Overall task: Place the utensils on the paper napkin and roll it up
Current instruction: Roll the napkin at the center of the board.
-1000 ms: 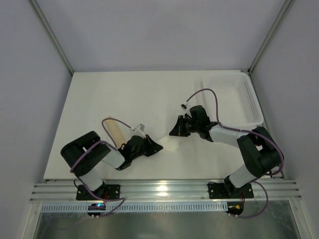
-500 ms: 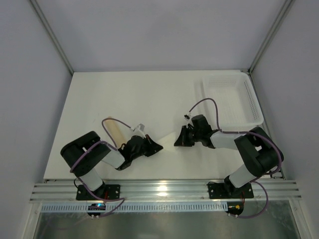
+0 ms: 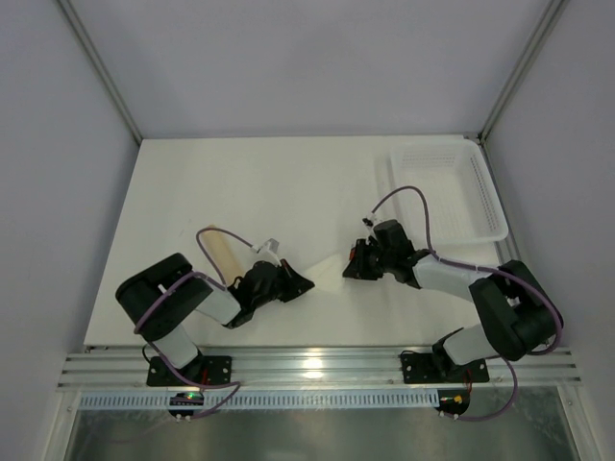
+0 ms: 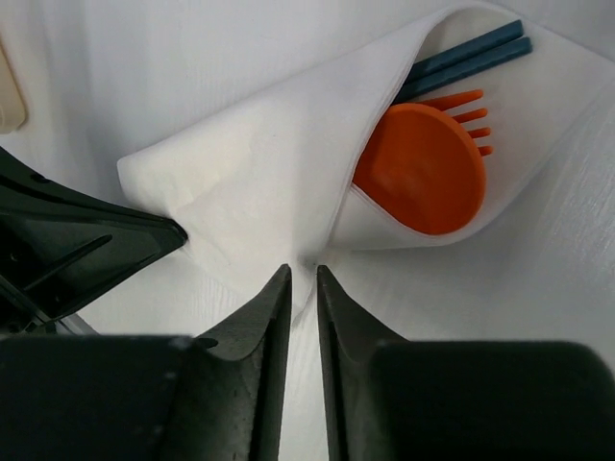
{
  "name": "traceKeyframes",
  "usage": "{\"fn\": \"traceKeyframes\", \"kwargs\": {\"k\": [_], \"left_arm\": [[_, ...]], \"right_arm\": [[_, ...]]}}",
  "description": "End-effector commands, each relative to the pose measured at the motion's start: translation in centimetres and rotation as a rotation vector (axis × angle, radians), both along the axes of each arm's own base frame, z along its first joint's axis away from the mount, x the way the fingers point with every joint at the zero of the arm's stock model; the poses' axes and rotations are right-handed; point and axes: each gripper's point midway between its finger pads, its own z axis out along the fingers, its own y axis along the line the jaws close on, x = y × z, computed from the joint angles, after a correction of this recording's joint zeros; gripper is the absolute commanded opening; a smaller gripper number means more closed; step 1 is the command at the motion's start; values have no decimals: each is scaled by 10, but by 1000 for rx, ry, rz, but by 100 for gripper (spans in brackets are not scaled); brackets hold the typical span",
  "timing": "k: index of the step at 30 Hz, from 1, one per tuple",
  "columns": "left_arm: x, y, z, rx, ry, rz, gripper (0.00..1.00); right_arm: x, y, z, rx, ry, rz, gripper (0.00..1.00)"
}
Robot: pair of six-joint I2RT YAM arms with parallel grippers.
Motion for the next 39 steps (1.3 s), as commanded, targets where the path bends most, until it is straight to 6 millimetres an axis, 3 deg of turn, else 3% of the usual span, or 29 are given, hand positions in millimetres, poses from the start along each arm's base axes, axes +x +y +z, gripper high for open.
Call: {"fn": "traceKeyframes", "kwargs": {"k": [1,4,10,21,30,39], "left_arm": [[-12,29,-40,172,84,35,0],[-12,31,-40,178,85,36,0],[-11,29,-36,178,79,30,0],[-10,37,-35,197,68,74,0],[-16,31,-37,185,68,58,0],[-18,30,-36,188,65,61,0]], "right_arm": [[6,-1,14,-4,-54,-5,25],[6,-2,21,7,-66,-18,40],[3,-4,18,9,-35,-39,57],[4,-2,10,161,78,-142,59],[4,12,0,250,170,-172,59],[19,20,-2,262,158,-172,58]]}}
